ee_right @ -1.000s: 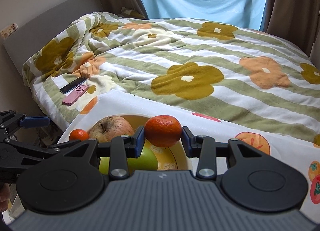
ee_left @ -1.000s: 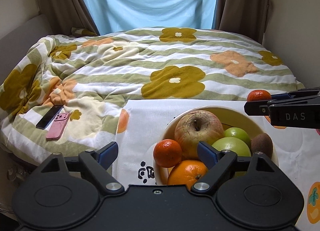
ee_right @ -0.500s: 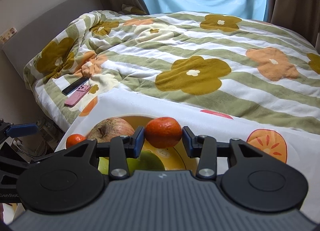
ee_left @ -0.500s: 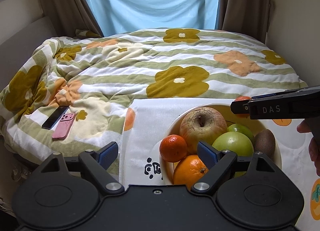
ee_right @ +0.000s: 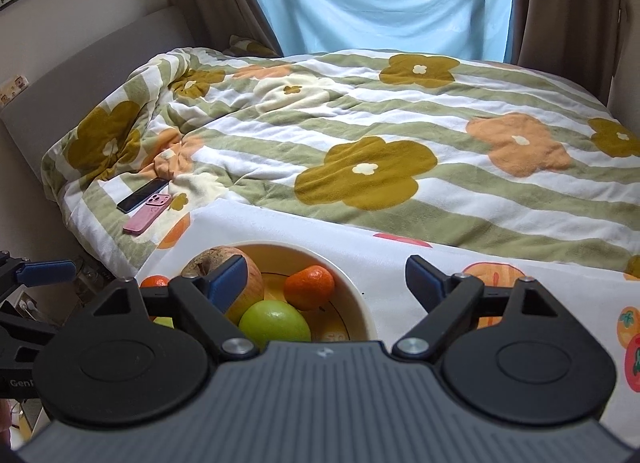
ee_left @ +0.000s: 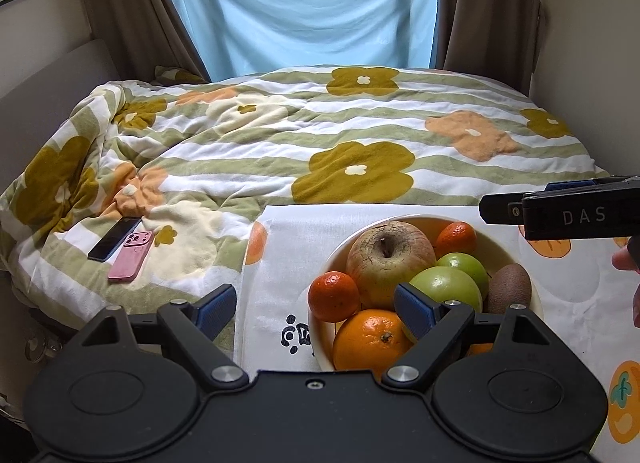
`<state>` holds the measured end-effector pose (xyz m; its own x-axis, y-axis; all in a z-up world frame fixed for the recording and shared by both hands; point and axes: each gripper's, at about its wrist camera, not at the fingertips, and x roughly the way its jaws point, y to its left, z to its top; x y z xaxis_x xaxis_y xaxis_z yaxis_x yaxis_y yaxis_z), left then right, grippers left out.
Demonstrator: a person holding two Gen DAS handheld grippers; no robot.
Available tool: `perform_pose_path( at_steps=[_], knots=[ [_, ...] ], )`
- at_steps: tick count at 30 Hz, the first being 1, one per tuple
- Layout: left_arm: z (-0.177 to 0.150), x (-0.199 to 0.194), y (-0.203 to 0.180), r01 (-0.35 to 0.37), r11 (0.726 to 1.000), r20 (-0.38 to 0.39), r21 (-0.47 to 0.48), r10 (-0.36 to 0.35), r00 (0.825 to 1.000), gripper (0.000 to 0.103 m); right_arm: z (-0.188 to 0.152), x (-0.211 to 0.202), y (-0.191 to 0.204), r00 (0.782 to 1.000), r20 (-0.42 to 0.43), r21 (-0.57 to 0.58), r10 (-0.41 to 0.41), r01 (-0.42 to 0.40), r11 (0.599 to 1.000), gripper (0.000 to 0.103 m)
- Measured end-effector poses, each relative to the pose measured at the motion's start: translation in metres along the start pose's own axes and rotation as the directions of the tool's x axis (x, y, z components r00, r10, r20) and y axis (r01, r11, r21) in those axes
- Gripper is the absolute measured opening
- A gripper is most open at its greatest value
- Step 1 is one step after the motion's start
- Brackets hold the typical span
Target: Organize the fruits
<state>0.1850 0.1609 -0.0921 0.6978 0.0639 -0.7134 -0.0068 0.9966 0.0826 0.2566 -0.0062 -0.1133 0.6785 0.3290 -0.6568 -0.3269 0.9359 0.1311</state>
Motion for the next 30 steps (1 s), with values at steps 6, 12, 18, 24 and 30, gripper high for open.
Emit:
perform_pose_path(
  at_steps=[6,12,18,24,30],
  knots=[
    [0.002,-0.034,-0.021,0.018,1.0,0.048,0.018,-0.018,0.999,0.089,-0.003,-0.052,-0.005,0.998,0.045,-0.004,-0.034,0.035,0.999,0.101],
    [0.0,-0.086,-0.052,0.035,0.999,0.11,0.038,-0.039,0.993,0.089,-0.016,-0.127,-0.018,0.991,0.096,0.021,-0.096,0.094,0.995,0.101],
    [-0.008,-0.147,-0.081,0.063,0.997,0.162,0.04,-0.069,0.984,0.089,-0.038,-0.206,-0.037,0.973,0.131,0.054,-0.19,0.185,0.981,0.103],
    [-0.023,-0.19,-0.101,0.082,0.996,0.18,0.021,-0.085,0.98,0.103,-0.07,-0.271,-0.048,0.945,0.154,0.075,-0.289,0.28,0.957,0.103],
    [-0.041,-0.215,-0.117,0.063,0.997,0.164,0.036,-0.068,0.984,0.103,-0.107,-0.305,-0.054,0.935,0.104,0.099,-0.339,0.33,0.939,0.103]
  ],
)
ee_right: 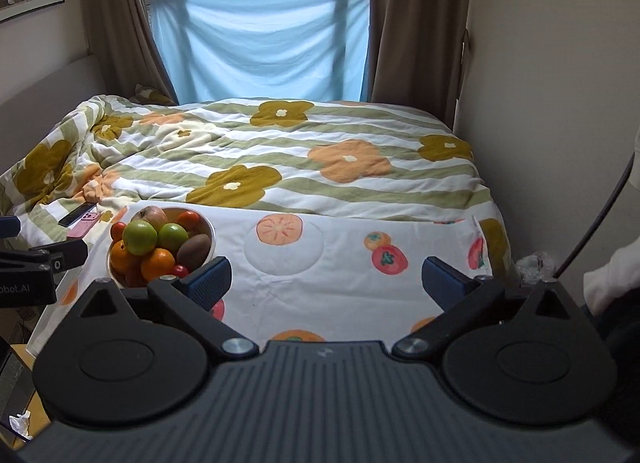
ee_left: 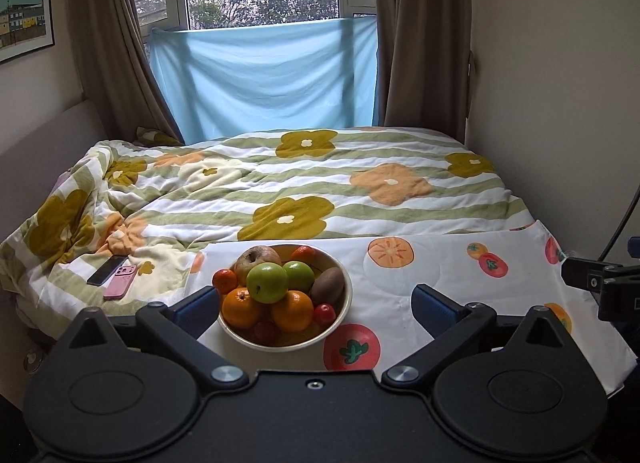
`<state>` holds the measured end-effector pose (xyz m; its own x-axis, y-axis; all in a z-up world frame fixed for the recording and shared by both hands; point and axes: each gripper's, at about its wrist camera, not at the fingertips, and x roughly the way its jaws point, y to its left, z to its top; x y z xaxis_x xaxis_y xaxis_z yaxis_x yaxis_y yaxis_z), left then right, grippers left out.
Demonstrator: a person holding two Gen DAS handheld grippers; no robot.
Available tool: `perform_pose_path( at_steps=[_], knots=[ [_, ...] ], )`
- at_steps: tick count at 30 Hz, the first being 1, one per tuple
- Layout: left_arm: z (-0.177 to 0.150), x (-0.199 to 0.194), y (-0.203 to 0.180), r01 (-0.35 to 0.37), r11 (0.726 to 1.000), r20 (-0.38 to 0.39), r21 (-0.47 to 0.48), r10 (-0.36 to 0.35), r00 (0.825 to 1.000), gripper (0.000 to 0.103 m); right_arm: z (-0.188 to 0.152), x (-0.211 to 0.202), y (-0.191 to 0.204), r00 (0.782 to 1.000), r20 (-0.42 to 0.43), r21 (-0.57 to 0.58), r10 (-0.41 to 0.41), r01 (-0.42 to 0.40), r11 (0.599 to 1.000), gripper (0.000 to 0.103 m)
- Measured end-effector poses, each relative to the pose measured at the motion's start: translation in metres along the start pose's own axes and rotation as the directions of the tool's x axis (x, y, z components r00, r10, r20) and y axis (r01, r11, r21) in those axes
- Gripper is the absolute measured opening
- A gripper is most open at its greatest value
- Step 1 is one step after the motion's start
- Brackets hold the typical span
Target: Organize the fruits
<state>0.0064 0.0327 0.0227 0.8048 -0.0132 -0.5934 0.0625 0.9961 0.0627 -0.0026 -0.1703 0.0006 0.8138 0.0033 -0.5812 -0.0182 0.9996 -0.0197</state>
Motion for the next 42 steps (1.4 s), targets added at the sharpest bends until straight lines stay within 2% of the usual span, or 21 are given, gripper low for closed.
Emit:
perform_pose_path(
  at_steps=[11,26,42],
  knots=[
    [-0.018,-0.022,-0.017,-0.022,1.0,0.022,0.019,0.022,1.0,0.103,-0.028,-0.02,-0.021,0.998,-0.042,0.047,-0.048,0.049,0.998,0.103],
    [-0.022,-0.019,-0.021,-0.011,1.0,0.004,0.017,0.011,1.0,0.103,-0.029,-0.02,-0.024,0.998,-0.047,0.06,-0.043,0.046,0.997,0.103],
    [-0.021,-0.022,-0.019,-0.013,1.0,0.017,0.005,0.013,1.0,0.103,-0.027,-0.02,-0.023,0.998,-0.045,0.063,-0.047,0.05,0.997,0.103]
  ],
)
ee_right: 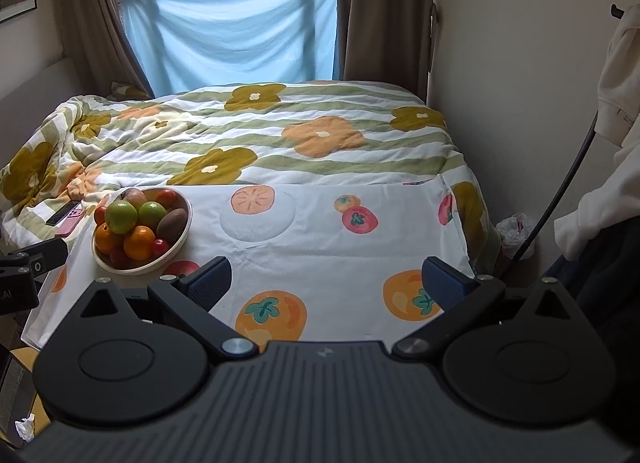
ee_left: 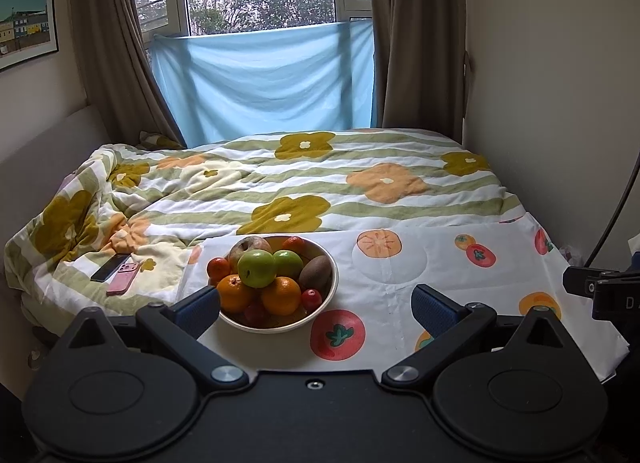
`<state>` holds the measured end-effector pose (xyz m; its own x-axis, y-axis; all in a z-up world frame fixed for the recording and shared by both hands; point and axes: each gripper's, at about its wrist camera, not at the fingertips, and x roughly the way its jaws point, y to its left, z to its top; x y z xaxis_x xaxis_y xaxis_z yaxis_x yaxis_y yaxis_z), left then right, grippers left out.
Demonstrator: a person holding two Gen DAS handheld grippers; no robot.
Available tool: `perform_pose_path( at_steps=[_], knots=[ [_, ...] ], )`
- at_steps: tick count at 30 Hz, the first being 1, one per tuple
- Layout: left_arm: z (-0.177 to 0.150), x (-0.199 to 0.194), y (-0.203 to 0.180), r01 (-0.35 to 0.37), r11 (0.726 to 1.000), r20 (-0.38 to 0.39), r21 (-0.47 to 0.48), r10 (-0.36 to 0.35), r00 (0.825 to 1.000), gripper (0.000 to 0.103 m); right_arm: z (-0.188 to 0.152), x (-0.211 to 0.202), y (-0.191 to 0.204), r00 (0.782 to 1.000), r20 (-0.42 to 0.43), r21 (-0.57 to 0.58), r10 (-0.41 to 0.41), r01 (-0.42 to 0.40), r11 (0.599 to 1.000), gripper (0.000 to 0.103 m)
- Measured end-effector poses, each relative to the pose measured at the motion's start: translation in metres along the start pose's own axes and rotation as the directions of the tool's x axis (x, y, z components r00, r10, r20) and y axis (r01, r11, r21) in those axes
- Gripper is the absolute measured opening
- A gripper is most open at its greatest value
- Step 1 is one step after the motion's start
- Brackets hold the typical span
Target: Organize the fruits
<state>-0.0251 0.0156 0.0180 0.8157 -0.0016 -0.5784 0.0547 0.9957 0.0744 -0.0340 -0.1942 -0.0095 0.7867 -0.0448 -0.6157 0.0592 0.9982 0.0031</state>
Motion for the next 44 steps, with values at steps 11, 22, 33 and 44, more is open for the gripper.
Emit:
perform_pose_path(
  at_steps=[11,22,33,44],
  knots=[
    [0.0011,-0.0002,-0.0025,0.005,1.0,-0.003,-0.003,-0.005,1.0,0.103,-0.0008,-0.0002,-0.0021,1.0,-0.011,0.007,-0.001,0.001,1.0,0.103],
    [0.0011,-0.0004,-0.0045,0.006,1.0,-0.006,0.005,-0.006,1.0,0.103,-0.0006,0.0022,-0.0031,1.0,-0.017,0.011,-0.004,0.004,1.0,0.103],
    [0.0016,-0.0028,-0.0062,0.003,1.0,0.008,0.008,-0.003,1.0,0.103,-0.0036,0.003,-0.002,1.0,-0.017,0.009,0.001,0.0,1.0,0.103],
    [0.0013,-0.0003,-0.0027,0.006,1.0,0.007,-0.002,-0.006,1.0,0.103,-0.0036,0.0035,-0.0015,1.0,-0.013,0.002,0.013,-0.013,1.0,0.103]
  ],
)
